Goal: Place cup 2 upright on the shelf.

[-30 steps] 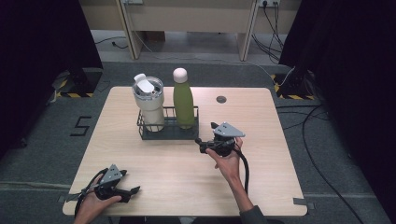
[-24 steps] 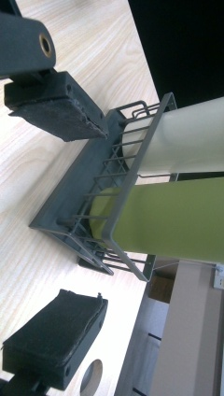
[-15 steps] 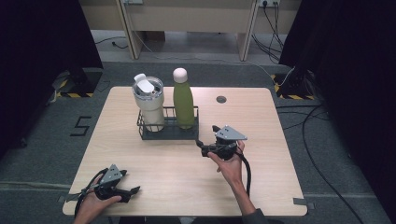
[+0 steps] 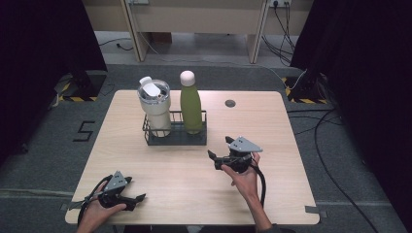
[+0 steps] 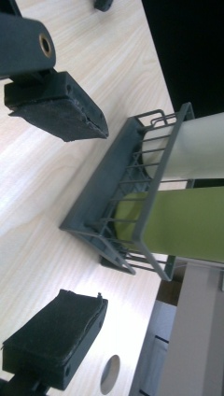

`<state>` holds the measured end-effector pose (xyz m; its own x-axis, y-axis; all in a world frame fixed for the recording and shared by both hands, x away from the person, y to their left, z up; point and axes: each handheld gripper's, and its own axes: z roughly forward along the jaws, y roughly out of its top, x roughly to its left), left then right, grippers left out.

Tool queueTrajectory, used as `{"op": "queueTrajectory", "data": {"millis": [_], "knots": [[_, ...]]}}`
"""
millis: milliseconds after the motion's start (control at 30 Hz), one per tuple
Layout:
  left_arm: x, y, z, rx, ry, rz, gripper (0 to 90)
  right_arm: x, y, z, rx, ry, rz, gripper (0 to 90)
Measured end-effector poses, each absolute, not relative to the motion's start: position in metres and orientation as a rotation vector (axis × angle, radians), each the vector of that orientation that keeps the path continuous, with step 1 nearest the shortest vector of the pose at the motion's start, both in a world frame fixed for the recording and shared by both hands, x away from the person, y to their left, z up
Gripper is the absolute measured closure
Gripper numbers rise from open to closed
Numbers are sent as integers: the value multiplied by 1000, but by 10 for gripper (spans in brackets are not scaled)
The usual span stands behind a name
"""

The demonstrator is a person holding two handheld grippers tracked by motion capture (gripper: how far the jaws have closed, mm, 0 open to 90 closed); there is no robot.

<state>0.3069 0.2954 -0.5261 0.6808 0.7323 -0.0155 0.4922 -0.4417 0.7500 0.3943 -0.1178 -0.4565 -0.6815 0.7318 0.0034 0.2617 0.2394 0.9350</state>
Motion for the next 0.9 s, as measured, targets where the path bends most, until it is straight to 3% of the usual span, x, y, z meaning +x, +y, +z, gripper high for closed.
{"op": "queueTrajectory", "data": {"millis": [900], "knots": [[307,296,-526,2131,935,404,129,372,-137,-474,920,2148,1379,165]]}}
